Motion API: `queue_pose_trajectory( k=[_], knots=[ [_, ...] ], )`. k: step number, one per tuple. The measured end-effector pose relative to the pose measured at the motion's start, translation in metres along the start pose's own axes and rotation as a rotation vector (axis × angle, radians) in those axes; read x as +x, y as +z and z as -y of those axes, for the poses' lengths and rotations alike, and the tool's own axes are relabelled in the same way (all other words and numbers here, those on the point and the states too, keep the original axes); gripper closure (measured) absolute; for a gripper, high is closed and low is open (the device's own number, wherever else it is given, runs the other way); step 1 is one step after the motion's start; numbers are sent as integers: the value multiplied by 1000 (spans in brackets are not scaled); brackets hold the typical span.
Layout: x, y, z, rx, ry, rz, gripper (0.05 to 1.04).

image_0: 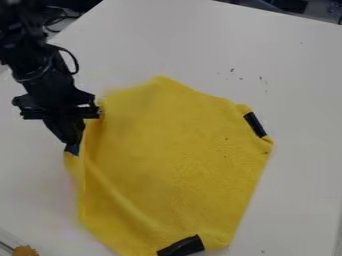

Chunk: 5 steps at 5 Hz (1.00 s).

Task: Unfold the cloth from top right to bottom left

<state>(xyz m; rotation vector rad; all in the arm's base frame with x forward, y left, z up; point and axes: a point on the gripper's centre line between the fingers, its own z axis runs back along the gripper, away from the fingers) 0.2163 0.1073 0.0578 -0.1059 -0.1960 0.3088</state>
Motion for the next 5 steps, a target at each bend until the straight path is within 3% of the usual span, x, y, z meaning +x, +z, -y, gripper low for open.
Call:
queue_pose_trajectory(
  k=[1, 2, 5],
  knots=[
    [-3, -12, -17, 18, -2, -37, 1026],
    [-6, -20, -33, 24, 9, -22, 1026],
    [-36, -22, -74, 77, 52, -70, 1026]
  ],
)
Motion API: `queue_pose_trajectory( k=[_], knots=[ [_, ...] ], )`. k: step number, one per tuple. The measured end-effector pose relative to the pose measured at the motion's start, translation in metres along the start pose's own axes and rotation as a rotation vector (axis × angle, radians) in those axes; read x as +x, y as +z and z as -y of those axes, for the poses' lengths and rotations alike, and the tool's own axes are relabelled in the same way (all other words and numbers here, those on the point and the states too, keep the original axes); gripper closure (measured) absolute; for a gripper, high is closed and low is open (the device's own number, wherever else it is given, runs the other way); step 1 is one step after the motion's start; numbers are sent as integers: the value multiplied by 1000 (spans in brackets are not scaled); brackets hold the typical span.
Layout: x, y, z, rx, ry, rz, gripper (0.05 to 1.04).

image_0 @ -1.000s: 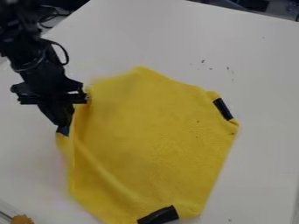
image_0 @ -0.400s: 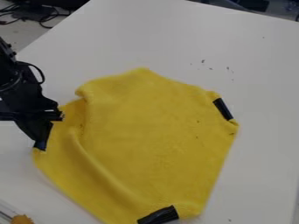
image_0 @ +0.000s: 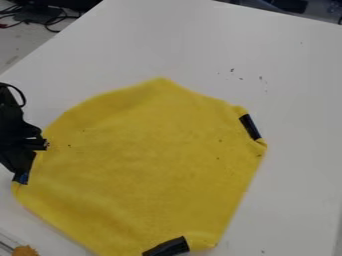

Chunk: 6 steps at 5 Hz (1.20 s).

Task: Unfold the cloth from top right to bottom left

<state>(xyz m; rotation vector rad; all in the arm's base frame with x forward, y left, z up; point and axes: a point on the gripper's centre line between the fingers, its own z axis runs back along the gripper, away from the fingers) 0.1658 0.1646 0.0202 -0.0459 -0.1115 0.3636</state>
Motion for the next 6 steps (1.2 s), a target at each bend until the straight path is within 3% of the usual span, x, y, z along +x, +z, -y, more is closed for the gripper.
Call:
queue_pose_trajectory(
  k=[2, 3, 4, 5, 6],
  knots=[
    [-14, -4, -4, -12, 17, -24, 1010],
    [-17, -7, -2, -34, 8, -21, 848],
    [-16, -3, 0, -19, -20, -61, 585],
    [-11, 28, -3, 73, -49, -78, 282],
    [-8, 57, 0, 139, -103, -87, 78]
  ],
)
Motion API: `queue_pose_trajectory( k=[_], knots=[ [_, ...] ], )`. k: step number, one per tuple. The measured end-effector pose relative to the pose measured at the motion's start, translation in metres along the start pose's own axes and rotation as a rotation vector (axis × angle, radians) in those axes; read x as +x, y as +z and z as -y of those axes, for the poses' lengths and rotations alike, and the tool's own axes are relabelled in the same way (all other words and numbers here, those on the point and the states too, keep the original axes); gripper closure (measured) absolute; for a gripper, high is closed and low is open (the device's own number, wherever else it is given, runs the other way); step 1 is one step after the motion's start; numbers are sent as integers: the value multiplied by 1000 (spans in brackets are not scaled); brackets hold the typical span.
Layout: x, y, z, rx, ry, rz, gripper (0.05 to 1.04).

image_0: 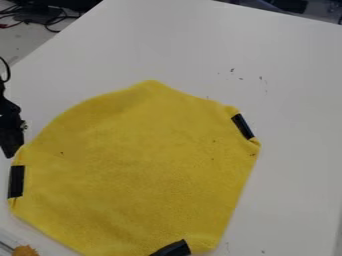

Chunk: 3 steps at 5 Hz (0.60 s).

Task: Unfold the cloth from top right to bottom left

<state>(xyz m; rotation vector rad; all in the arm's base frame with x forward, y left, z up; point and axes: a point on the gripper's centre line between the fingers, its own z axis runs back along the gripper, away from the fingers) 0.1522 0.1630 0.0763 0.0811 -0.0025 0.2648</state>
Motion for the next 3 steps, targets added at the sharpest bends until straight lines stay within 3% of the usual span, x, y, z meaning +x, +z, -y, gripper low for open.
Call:
queue_pose_trajectory(
  k=[1, 2, 3],
  knots=[
    [13, 27, 20, -24, -96, 25, 78],
    [29, 42, 64, -78, -185, 21, 83],
    [34, 42, 105, -113, -235, 3, 83]
  ],
)
